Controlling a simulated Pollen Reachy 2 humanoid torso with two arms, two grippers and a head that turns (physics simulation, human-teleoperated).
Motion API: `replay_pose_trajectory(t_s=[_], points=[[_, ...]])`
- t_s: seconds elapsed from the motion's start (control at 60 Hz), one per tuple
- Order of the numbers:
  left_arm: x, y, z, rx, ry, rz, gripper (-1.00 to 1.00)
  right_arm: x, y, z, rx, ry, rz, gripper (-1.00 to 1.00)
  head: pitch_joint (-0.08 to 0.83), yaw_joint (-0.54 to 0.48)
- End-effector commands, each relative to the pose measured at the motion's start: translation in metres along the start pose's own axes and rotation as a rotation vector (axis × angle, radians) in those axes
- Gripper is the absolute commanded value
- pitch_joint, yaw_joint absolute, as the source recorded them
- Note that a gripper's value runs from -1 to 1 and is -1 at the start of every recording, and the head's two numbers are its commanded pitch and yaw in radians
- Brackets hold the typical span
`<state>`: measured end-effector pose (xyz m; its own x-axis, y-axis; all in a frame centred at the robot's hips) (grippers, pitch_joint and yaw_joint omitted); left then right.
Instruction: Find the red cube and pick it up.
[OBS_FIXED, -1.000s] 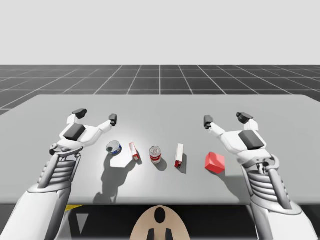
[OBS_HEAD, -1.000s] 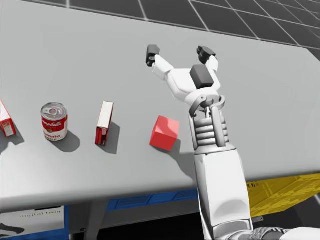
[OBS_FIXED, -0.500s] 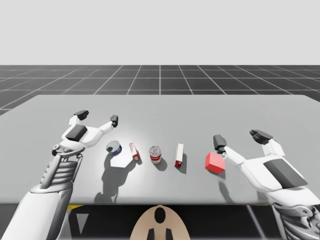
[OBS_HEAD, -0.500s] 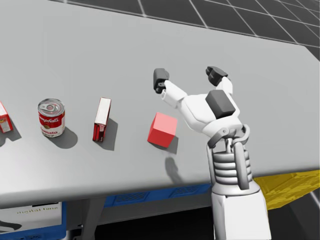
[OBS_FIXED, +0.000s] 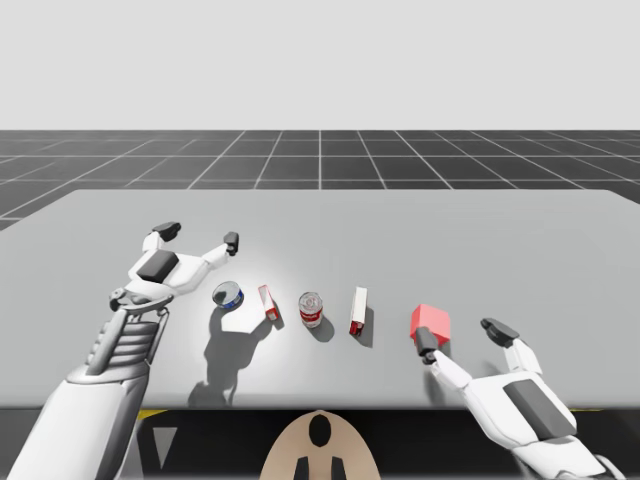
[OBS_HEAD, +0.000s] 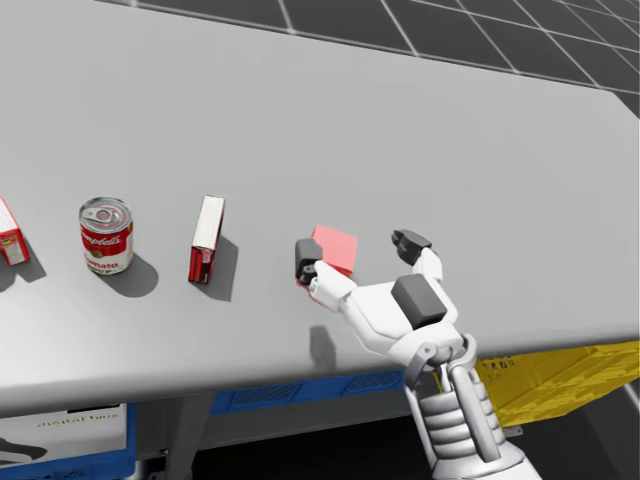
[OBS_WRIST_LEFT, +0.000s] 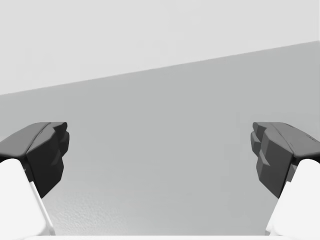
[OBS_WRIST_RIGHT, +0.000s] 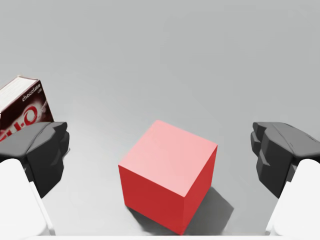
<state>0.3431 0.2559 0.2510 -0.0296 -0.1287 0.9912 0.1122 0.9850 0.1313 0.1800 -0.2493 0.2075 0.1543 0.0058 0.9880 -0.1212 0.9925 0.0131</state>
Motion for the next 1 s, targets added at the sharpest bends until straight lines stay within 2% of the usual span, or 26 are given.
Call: replay_pose_trajectory(t_s=[0.017,0.317,0.533,0.617,0.75,0.767,0.8,0.817,0.833,0.85,0.883,1.0], points=[[-0.001,-0.001,-0.001,0.000,0.005,-0.004,-1.00,-0.033,0.015,-0.005,-0.040,0.057,-0.104,-1.00,0.731,-0.38],[-0.002,-0.003,-0.002,-0.002,0.007,-0.010,-1.00,-0.049,0.023,-0.033,-0.120,0.113,-0.139,-1.00,0.733,-0.38],[-0.003,-0.004,-0.002,-0.006,0.008,-0.019,-1.00,-0.053,0.027,-0.053,-0.145,0.132,-0.148,-1.00,0.733,-0.37],[-0.004,-0.005,-0.003,-0.011,0.012,-0.023,-1.00,-0.055,0.027,-0.060,-0.161,0.135,-0.138,-1.00,0.731,-0.37],[-0.005,-0.006,-0.003,-0.015,0.015,-0.027,-1.00,-0.059,0.024,-0.066,-0.168,0.174,-0.164,-1.00,0.729,-0.37],[-0.005,-0.006,-0.003,-0.015,0.015,-0.027,-1.00,-0.059,0.023,-0.067,-0.177,0.176,-0.162,-0.84,0.729,-0.37],[-0.005,-0.007,-0.003,-0.015,0.016,-0.027,-1.00,-0.060,0.023,-0.067,-0.193,0.171,-0.157,-0.67,0.729,-0.37],[-0.005,-0.007,-0.003,-0.015,0.016,-0.027,-1.00,-0.061,0.023,-0.067,-0.202,0.172,-0.170,-0.19,0.729,-0.37],[-0.005,-0.007,-0.003,-0.015,0.016,-0.027,-1.00,-0.061,0.023,-0.067,-0.203,0.175,-0.174,0.50,0.729,-0.37],[-0.005,-0.007,-0.003,-0.015,0.017,-0.027,-1.00,-0.061,0.022,-0.067,-0.203,0.175,-0.173,0.68,0.729,-0.37],[-0.005,-0.007,-0.003,-0.015,0.018,-0.028,-1.00,-0.061,0.022,-0.066,-0.209,0.178,-0.175,0.92,0.728,-0.37],[-0.005,-0.008,-0.003,-0.015,0.017,-0.028,-1.00,-0.061,0.021,-0.065,-0.212,0.180,-0.183,1.00,0.725,-0.38]])
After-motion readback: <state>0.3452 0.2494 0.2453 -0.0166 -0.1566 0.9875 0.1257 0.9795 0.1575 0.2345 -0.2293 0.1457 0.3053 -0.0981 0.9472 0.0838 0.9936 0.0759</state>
